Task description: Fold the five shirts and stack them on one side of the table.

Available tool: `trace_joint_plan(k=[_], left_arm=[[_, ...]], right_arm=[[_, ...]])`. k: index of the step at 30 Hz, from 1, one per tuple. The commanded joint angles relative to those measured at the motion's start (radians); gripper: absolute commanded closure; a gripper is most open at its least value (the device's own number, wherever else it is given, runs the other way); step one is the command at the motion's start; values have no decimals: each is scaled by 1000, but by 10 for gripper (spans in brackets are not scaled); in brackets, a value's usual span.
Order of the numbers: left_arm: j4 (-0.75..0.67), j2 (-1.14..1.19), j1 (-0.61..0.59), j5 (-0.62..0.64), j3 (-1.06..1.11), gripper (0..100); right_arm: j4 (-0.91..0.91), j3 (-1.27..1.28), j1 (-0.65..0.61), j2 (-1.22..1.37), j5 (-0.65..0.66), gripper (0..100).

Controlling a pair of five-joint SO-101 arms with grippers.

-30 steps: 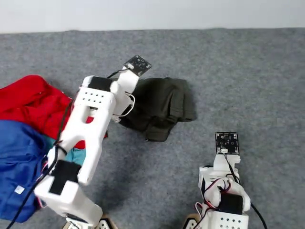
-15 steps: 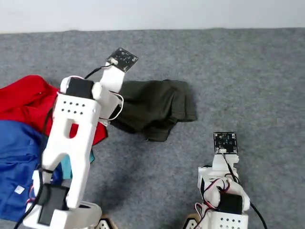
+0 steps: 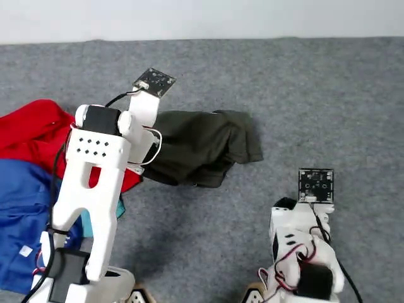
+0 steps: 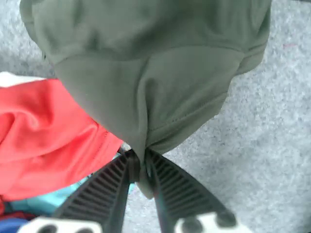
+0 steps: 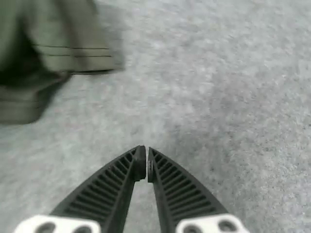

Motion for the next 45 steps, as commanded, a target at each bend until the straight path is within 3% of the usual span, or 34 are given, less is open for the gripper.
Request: trace_joint_plan(k=[1,9,13,18,23,26,32,45], left_arm=[[15,-51,-5,41,-35,997],[12,-192,-8,46,-28,997],[12,-204,-78,48,-19,997],[-17,-186,-184,43,-18,997],[-37,-146,-193,43,-18,997],[-57,-118,-195,43,-18,997],[-94,-84,-195,43,-18,997],[-100,-64,-196,46,-18,997]], right_arm=[[24,-173,-21,170,-11,974],[64,-534,-177,751,-6,974],[81,-661,-292,993,2,971],[67,-763,-453,1211,241,974],[-16,-819,-535,1397,313,969],[-36,-884,-550,1503,313,935],[-27,-1046,-596,1685,302,731],[-27,-1352,-671,2029,83,729]])
